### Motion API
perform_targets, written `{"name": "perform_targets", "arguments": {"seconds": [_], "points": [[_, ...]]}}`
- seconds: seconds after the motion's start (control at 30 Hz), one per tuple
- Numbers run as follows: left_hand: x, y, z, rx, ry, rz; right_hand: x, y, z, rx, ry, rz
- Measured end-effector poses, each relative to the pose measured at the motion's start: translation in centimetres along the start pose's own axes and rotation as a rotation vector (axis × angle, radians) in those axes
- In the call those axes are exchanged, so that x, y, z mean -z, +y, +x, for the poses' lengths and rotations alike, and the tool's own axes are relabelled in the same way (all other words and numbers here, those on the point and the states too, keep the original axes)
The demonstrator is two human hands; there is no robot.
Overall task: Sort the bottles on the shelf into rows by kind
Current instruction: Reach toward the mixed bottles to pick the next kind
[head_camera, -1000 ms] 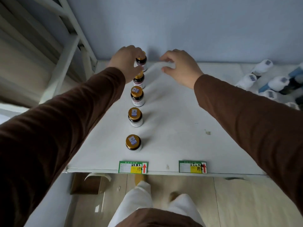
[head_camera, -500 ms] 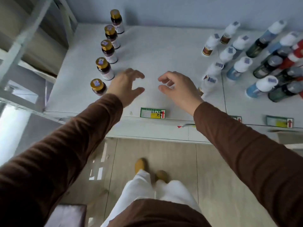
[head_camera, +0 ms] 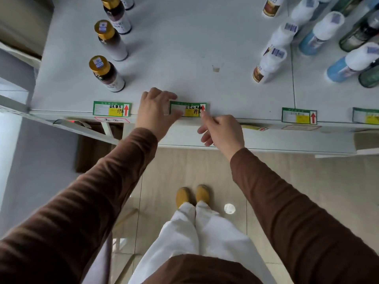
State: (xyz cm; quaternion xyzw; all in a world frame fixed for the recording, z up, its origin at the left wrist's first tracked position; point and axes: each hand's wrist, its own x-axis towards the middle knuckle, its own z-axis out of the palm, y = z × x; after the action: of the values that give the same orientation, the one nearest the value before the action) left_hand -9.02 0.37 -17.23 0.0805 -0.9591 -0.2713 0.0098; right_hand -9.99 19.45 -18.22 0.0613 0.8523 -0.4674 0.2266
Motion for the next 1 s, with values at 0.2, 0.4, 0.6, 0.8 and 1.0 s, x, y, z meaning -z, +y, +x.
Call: {"name": "perform_targets", "arguments": {"seconds": [0.2,0.4,0.6,0.8,1.0], "points": [[-0.8,-0.5,0.0,0.019,0.023,-0.035,-1.1,0.8,0.4,-0.049,0.011,0.038],[-1.1,-1.1,-0.1,0.041,0.030,-0.148,-1.3,1.2,0.7,-0.051,0.026,0.020],[-1.1,-1.1,0.1,0.038,0.015,-0.141,-1.1,1.0,0.7,-0.045,0.011,-0.031],[-0.3,-0.3,1.2,-0.008,-0.072,-0.011,1.0,-0.5,0.1,-0.022,0.064,-0.179],[0.3,3.6,3.6,-0.081,-0.082,-0.169,7.5,-2.0,0.3,0.144,0.371,-0.401]]}}
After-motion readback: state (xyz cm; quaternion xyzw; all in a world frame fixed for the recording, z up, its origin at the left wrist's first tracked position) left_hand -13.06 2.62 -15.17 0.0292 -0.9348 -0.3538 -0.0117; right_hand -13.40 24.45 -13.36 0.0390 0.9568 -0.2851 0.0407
